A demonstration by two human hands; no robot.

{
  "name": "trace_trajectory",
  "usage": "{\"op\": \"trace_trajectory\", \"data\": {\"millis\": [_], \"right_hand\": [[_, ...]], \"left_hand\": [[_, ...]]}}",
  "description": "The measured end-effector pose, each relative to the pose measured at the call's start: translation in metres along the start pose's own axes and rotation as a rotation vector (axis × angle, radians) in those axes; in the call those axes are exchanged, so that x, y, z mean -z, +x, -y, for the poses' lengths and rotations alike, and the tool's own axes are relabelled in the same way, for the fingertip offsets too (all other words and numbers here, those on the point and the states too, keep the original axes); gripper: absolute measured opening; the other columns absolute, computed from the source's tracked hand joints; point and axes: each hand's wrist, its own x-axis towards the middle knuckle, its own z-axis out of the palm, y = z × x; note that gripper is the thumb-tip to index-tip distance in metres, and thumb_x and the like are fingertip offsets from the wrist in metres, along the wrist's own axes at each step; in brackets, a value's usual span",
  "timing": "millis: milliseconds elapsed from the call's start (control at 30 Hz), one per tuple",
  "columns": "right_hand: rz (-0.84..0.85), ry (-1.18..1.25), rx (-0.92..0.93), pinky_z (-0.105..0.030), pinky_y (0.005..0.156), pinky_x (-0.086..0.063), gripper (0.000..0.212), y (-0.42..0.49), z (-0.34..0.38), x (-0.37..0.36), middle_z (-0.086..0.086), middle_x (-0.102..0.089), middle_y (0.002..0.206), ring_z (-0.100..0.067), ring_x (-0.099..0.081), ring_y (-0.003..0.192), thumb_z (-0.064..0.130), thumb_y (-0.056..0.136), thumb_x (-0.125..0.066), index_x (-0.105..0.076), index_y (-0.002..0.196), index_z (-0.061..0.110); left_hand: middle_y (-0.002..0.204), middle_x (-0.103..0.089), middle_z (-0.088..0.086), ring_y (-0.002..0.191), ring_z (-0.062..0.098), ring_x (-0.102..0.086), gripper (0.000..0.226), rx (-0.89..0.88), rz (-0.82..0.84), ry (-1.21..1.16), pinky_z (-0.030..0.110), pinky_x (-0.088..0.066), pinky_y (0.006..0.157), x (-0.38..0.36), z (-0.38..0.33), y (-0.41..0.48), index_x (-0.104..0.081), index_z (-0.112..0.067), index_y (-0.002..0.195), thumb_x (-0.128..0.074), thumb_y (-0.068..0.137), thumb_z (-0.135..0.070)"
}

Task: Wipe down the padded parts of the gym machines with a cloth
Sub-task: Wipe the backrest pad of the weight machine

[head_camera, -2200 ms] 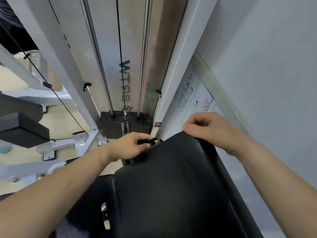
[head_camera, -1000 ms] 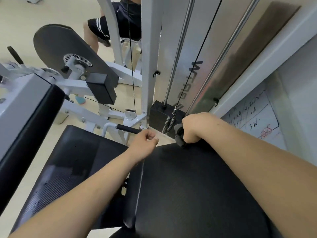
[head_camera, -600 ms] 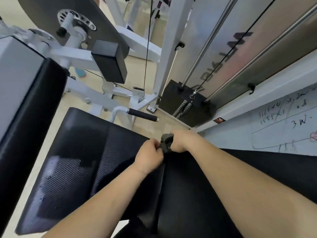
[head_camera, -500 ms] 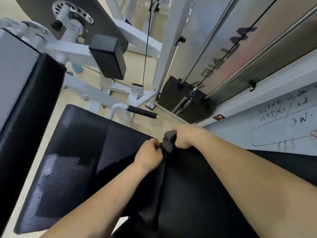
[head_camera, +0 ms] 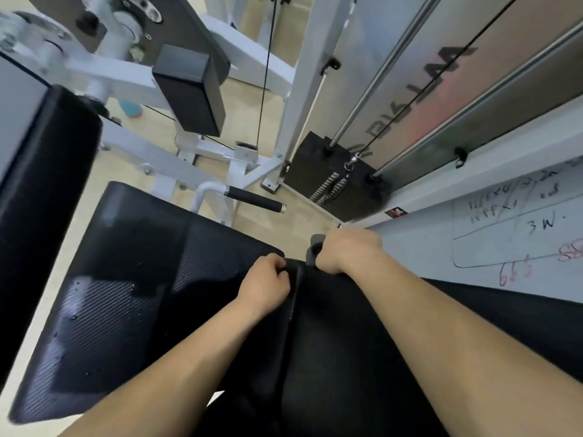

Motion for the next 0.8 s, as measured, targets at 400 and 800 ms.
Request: {"op": "trace_trajectory", "data": {"millis": [400, 800], "right_hand": [[0.186, 0.251, 0.092, -0.037, 0.092, -0.053, 0.038, 0.104, 0.058, -0.037, -0.012, -0.064, 0.122, -0.033, -0.061, 0.104, 0.028, 0.096, -0.058, -0.059, 0.131, 0.012], [0.248, 0.127, 0.204, -0.039, 0.096, -0.055, 0.039, 0.185, 0.119, -0.072, -0.015, -0.067, 0.123, -0.037, -0.064, 0.111, 0.027, 0.096, -0.057, -0.062, 0.131, 0.009]], "left_hand": [[0.112, -0.064, -0.001, 0.097, 0.018, -0.064, 0.016, 0.183, -0.044, -0.101, 0.035, -0.055, 0.089, 0.007, 0.053, 0.033, -0.062, -0.023, 0.109, -0.058, 0.094, -0.024], [0.107, -0.065, -0.002, 0.09, 0.016, -0.066, 0.012, 0.271, -0.064, -0.135, 0.028, -0.052, 0.072, -0.005, 0.092, 0.061, -0.061, -0.027, 0.101, -0.053, 0.092, -0.024]]}}
